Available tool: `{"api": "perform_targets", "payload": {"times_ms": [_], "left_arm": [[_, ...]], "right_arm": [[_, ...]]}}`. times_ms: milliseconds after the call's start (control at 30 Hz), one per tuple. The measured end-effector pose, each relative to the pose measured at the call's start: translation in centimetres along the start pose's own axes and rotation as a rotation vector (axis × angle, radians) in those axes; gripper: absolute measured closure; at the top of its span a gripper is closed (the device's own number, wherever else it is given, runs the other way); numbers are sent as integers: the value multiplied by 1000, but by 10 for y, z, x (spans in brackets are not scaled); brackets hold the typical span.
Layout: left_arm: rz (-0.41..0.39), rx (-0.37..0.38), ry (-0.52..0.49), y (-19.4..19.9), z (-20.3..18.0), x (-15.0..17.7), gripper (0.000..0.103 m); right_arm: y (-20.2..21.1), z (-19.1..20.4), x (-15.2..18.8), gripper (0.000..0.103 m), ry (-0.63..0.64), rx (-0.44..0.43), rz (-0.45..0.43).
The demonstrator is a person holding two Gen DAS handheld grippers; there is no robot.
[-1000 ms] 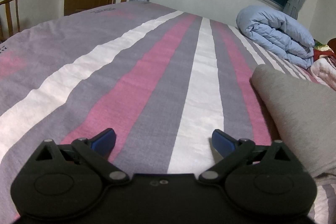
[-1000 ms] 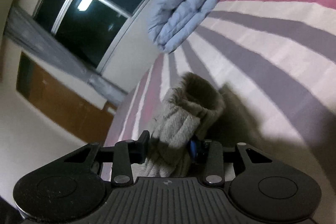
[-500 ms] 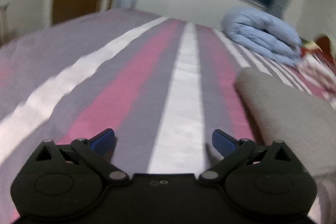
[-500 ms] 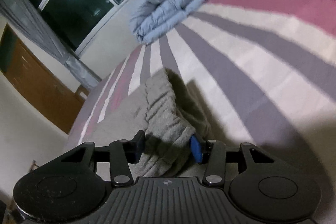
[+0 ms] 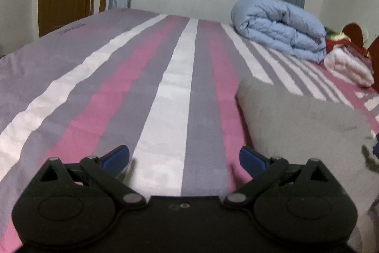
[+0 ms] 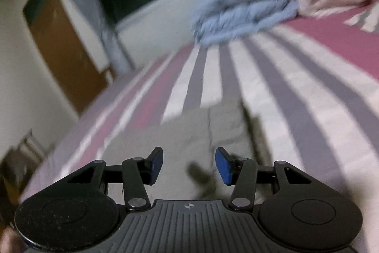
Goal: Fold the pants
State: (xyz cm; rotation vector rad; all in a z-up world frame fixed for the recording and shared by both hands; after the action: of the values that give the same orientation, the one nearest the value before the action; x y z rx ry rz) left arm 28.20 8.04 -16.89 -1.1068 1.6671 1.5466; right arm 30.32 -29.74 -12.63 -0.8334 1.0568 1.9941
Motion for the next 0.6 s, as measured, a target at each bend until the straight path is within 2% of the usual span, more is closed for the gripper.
{"api": "perform_targets", "payload": {"times_ms": [67, 200, 267, 300, 333, 400, 500, 600], "left_arm": [[22, -4, -15, -1, -1, 4, 10], [60, -19, -49, -2, 2, 13, 9], [70, -24, -55, -2, 5, 16, 9], [76, -26, -57, -3, 6, 17, 9], [80, -30, -59, -3, 6, 18, 9], [76, -29, -60, -1, 6, 16, 9], [68, 31, -14, 1, 3, 10, 8], [144, 172, 103, -14, -2, 7, 8]], "right_arm": [[-19, -6, 17, 54, 54, 65, 74], [-4, -8, 13, 52, 18, 24, 40], [11, -14, 4, 30, 7, 20, 2], [17, -18, 1, 13, -5, 17, -10], [21, -24, -1, 7, -22, 20, -22], [23, -41, -6, 7, -59, 30, -15], [24, -71, -10, 6, -184, 28, 16], [20, -96, -12, 4, -293, 4, 63]]}}
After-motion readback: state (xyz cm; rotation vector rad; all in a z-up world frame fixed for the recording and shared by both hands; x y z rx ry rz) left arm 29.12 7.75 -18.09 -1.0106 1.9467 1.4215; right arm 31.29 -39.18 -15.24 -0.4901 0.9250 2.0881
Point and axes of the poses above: each gripper's, at about its wrist camera, not at the fingertips, and y roughly against the way its jaws point, z to its left, x to its underside, the point moved 4 cm from there along -y, roughly the way its jaws point, and after that the axes turned 9 degrees about -z, right-handed, at the moved point
